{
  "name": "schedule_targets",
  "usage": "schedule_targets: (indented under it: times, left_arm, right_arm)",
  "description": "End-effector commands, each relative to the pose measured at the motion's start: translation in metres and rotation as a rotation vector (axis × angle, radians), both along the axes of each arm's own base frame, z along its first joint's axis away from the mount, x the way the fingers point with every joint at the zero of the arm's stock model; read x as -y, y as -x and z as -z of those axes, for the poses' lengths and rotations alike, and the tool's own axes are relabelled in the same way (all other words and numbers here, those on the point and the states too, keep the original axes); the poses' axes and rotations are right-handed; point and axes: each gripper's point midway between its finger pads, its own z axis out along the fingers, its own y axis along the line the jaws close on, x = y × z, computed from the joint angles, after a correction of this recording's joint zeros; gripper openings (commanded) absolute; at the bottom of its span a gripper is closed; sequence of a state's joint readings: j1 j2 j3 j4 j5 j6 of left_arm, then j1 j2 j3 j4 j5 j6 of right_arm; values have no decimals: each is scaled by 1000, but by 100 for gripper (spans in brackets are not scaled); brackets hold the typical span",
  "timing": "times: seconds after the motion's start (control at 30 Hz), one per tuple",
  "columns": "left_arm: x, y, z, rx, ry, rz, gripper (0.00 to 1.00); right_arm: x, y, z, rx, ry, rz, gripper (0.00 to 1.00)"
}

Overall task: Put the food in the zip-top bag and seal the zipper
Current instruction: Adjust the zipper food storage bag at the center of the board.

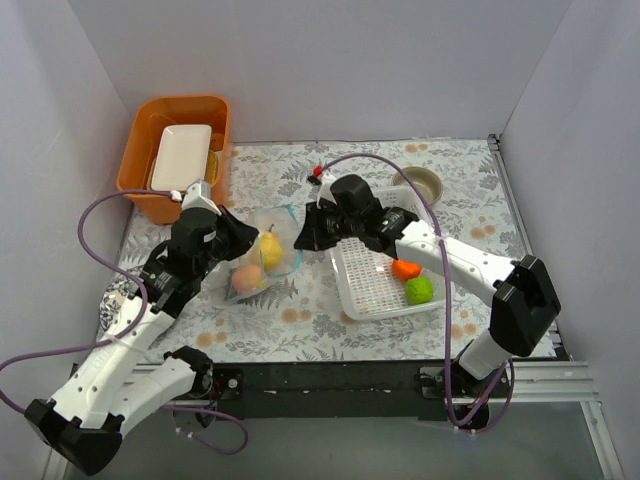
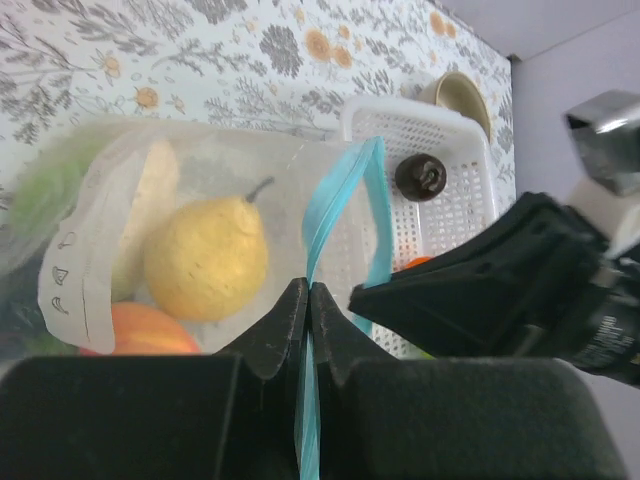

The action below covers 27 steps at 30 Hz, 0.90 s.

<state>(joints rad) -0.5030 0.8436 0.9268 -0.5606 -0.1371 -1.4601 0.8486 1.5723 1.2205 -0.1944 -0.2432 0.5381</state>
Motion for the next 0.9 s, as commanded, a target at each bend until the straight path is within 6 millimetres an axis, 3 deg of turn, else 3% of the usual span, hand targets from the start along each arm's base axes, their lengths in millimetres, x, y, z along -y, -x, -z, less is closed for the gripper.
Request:
schedule_targets:
  times: [0.0,0.07,0.1,0.17,0.2,0.23,0.47,0.63,0.67,0.73,0.8,0.87]
  left_arm:
    - [-32,-3,-42,88,-58,-135,0]
    - [-50,-3,-54,102,-89,-218,0]
    - [-55,-3,-56,104,-99,-239,0]
    - [-62,-1,-56,95,-119,-266,0]
    - [-63,-1,-56,95,-117,-272,0]
    - [-64,0,-55,92,-119,-277,0]
    - [-74,2,-69,134,-116,-320,0]
    - [-58,-12,-71,135,-120,-264,0]
    - [-55,-14,-69,139,-128,-247,0]
    - [-47,-19,-60,120,-152,-211,0]
    - [-36,-23,-41,72,-164,-165,0]
    - [-29,-24,-2,-18,-184,-136,0]
  right_arm:
    - [-36,-2,-115,224,-217,-171,9]
    - [-45,4,-117,209,-207,-237,11]
    - [-47,-1,-132,230,-216,-226,12]
    - [-46,-15,-111,186,-123,-165,12]
    - [-49,-18,-116,196,-119,-167,12]
    - [-53,-20,-104,169,-96,-177,12]
    - [-60,-17,-87,122,-118,-196,13]
    - [-60,-18,-65,93,-111,-180,13]
    - [-57,-16,-50,64,-90,-167,13]
    - [-53,-20,-38,61,-83,-137,13]
    - [-44,-19,-10,-1,-43,-96,13]
    - [-35,-21,9,-49,-20,-78,13]
